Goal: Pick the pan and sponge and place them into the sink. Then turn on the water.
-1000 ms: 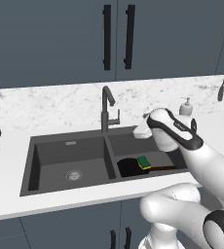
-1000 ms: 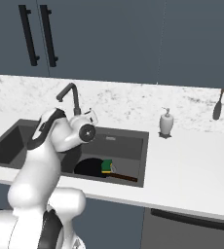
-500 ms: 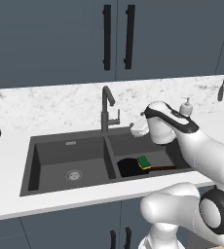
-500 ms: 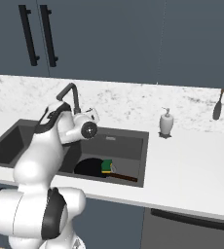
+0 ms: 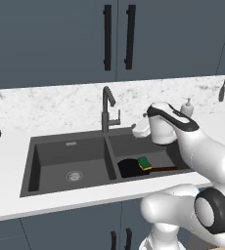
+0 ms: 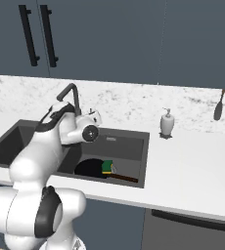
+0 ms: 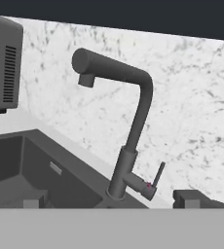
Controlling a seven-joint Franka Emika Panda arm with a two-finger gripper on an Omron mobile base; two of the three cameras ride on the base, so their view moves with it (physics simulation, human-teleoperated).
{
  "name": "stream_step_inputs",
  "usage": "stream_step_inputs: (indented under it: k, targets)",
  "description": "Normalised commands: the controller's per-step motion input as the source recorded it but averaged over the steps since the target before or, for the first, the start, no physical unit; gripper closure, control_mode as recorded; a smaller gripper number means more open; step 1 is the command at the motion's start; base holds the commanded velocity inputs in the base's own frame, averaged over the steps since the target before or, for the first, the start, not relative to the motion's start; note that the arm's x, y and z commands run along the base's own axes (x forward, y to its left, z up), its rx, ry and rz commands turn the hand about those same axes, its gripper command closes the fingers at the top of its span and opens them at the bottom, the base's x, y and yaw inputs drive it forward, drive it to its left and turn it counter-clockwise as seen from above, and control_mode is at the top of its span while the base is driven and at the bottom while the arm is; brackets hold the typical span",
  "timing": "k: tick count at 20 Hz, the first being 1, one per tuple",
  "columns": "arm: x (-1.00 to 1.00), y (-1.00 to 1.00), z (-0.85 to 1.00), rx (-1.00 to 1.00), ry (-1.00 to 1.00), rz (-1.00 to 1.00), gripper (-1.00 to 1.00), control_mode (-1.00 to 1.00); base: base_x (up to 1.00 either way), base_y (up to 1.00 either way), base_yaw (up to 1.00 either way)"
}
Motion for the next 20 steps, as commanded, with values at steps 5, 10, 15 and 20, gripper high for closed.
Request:
stream_step_inputs:
  k: [5,10,15,20]
  targets:
    - [0.3,-0.14,0.0,0.0,0.0,0.0,-1.0,-1.0,0.0,0.0,0.0]
    - [0.38,-0.03,-0.01,0.0,0.0,0.0,-1.0,-1.0,0.0,0.0,0.0]
    - [0.26,0.0,-0.21,0.0,-0.01,0.0,-1.0,-1.0,0.0,0.0,0.0]
    - [0.24,0.0,-0.21,0.0,-0.03,0.0,-1.0,-1.0,0.0,0.0,0.0]
